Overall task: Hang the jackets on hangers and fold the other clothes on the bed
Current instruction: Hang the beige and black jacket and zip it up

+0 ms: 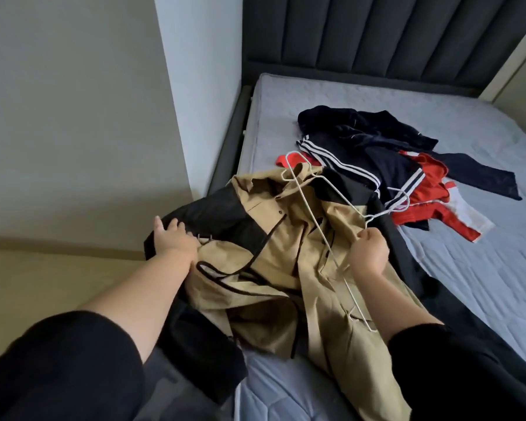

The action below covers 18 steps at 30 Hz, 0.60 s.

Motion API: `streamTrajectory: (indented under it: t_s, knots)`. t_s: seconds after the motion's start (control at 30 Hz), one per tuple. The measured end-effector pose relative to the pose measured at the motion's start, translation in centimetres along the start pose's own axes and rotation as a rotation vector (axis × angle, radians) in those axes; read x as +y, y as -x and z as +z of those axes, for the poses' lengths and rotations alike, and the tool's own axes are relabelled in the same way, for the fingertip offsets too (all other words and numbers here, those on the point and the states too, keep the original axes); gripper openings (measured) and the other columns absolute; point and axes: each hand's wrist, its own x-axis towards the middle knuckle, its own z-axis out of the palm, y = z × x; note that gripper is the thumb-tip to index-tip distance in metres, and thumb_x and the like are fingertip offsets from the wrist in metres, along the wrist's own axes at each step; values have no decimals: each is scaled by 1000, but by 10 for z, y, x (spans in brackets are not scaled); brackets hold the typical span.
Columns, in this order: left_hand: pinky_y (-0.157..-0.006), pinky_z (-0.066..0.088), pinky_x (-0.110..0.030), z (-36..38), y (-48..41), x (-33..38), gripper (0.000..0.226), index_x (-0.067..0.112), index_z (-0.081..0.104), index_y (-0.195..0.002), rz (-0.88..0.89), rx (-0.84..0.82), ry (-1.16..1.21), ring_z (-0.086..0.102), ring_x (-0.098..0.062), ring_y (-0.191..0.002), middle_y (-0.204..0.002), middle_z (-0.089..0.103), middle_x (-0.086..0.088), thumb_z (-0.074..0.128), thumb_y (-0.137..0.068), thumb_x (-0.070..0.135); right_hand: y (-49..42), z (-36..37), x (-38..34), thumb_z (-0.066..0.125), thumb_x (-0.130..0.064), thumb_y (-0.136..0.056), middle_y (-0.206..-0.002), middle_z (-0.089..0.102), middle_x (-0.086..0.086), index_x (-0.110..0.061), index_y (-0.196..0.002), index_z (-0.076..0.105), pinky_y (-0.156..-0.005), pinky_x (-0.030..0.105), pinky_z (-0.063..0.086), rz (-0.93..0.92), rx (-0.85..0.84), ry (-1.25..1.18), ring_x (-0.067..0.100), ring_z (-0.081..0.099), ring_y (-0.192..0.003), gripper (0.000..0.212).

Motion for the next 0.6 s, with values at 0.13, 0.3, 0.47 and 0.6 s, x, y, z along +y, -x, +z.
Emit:
streamTrajectory:
  t_s: [0.13,0.3,0.47,0.6]
  knots:
    - [-107,27,-46,0,-5,18,35,24,61,-119,76,230,259,42,-26,-126,-128,58,-4,40,-94,36,6,12,16,34,-12,-96,-71,50,-2,-16,-84,49,-58,32,28,-23,0,74,27,47,-73,20]
    - [-87,40,-41,-21,-7,76,63,23,43,-135,316,320,454,40,-28,-125,-134,49,-3,42,-88,63,10,19,20,35,-13,-97,-80,54,1,-18,-85,52,-68,30,29,-53,-47,67,25,46,-77,21]
    - [-100,35,-47,-2,-19,112,98,30,1,-151,193,172,345,24,-34,-136,-157,9,-8,64,-80,52,9,19,25,37,-12,-95,-79,57,-1,-18,-88,59,-64,30,29,-70,-16,31,22,48,-74,23]
    - [-78,46,-36,9,-26,106,74,25,22,-147,125,290,496,48,-30,-116,-134,45,-9,61,-85,15,8,17,32,40,-11,-95,-77,57,-3,-19,-85,57,-64,30,30,-115,-32,85,24,48,-73,22]
